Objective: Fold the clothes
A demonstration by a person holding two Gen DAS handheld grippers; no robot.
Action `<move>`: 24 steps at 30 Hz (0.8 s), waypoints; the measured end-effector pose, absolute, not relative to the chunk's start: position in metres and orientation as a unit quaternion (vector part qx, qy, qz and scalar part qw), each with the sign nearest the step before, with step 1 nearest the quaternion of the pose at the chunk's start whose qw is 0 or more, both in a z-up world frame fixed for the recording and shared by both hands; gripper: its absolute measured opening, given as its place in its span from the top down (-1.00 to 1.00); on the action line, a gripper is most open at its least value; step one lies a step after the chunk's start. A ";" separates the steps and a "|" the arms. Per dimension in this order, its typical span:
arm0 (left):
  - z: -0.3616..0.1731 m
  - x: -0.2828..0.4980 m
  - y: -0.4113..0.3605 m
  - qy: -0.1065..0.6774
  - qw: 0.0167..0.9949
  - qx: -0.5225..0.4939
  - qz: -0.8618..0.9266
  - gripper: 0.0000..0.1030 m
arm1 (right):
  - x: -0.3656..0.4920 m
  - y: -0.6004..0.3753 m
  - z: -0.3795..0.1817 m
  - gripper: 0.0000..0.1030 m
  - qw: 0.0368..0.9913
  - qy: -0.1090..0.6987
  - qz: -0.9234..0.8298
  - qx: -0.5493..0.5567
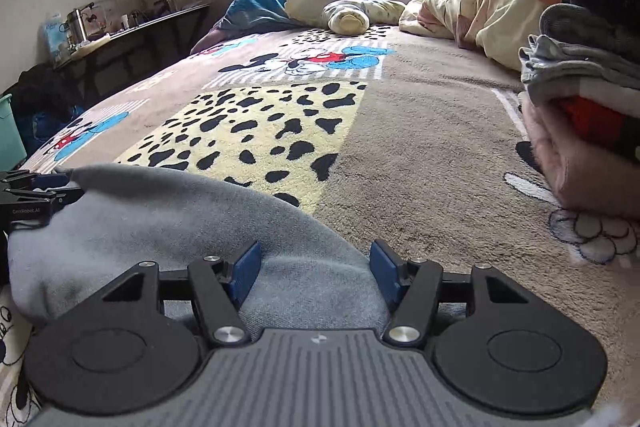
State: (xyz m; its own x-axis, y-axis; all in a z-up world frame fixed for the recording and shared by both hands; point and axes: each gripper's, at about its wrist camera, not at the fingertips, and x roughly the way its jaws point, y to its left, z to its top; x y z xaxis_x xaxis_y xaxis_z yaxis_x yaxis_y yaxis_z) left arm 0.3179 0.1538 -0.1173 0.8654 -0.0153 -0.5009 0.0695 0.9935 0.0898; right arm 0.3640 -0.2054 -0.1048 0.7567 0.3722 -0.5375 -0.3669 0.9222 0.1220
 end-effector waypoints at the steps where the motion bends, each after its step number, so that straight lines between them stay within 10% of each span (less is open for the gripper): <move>1: -0.111 0.310 0.150 0.249 0.967 0.047 -0.022 -0.10 | 0.365 -0.203 -0.104 -0.17 0.937 0.287 0.197 0.005; 5: -0.084 0.278 0.135 0.211 0.977 0.026 -0.024 -0.16 | 0.355 -0.211 -0.111 -0.65 0.936 0.289 0.189 0.059; 24: -0.138 0.208 0.062 0.297 0.941 -0.127 -0.098 -0.35 | 0.278 -0.290 -0.159 -0.89 0.847 0.294 0.118 0.428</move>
